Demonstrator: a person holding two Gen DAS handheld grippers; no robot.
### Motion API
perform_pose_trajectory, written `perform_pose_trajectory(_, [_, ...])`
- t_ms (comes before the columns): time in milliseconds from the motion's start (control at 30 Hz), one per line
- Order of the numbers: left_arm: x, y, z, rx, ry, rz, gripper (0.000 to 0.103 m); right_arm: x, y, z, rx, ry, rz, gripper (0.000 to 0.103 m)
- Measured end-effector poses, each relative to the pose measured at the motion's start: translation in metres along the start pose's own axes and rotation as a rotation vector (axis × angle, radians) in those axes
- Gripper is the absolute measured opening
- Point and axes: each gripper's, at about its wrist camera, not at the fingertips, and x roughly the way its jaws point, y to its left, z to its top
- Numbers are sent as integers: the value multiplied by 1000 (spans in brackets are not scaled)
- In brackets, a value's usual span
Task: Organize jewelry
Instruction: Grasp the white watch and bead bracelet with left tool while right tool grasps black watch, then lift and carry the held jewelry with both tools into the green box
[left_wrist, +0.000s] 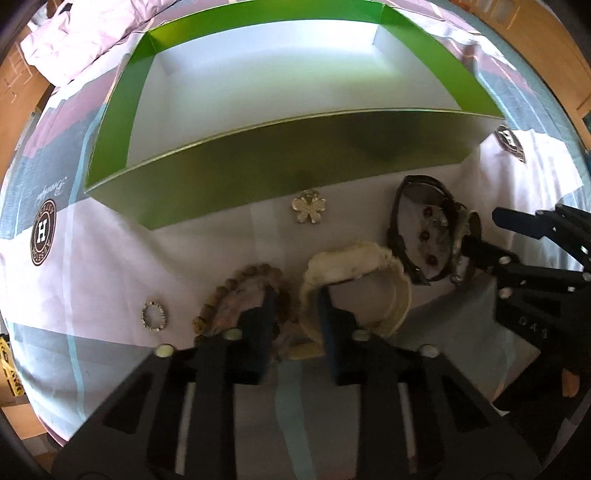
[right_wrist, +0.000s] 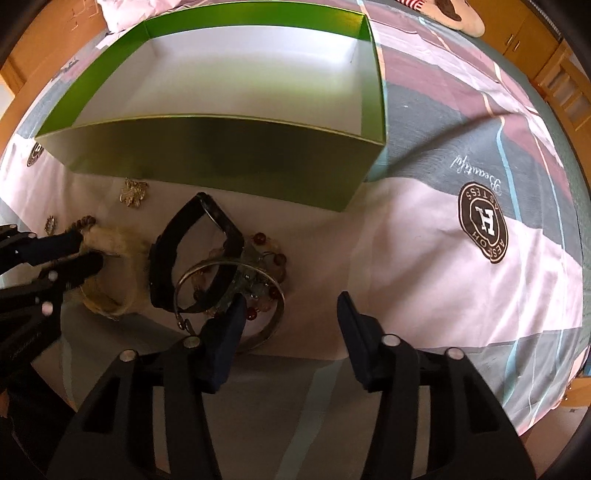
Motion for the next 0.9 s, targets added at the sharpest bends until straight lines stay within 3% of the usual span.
perform_pose_trajectory(33, [0, 2, 1, -10, -2, 1, 16, -1, -3, 0, 11, -4, 2, 37])
perform_pose_trajectory(233, [-3, 25, 7, -86, -13, 1, 18, -15, -39, 6, 127, -76, -140, 35])
perform_pose_trajectory(300, [-2, 24, 7, -84, -14, 14, 21, -22, -48, 8, 165, -103, -78, 36])
perform_pose_trajectory(367, [0, 17, 8, -73, -16, 29, 22, -27, -48, 8, 178, -119, 54, 47])
perform_pose_trajectory(433, [-1, 17, 10, -70, -13, 27, 22, -33, -39, 12, 157, -152, 157, 49])
perform_pose_trajectory(567, [4, 13, 16, -68, -10, 34, 24, -22, -5, 21, 41, -181, 77, 49])
perform_pose_trajectory(667, [4, 19, 8, -71, -5, 43, 29, -2, 7, 31, -3, -155, 72, 49])
perform_pose_trajectory(700, [6, 19, 9, -71, -4, 43, 29, 6, 13, 32, -24, -138, 66, 48])
perform_pose_trajectory(767, [6, 20, 11, -70, -5, 43, 29, 17, 18, 31, -50, -113, 47, 31])
perform_pose_trajectory(800, [6, 20, 12, -71, -5, 42, 29, 13, 23, 30, -52, -112, 43, 29])
perform_pose_trajectory(900, [5, 24, 15, -94, -10, 29, 24, 8, 16, 26, -25, -134, 102, 19])
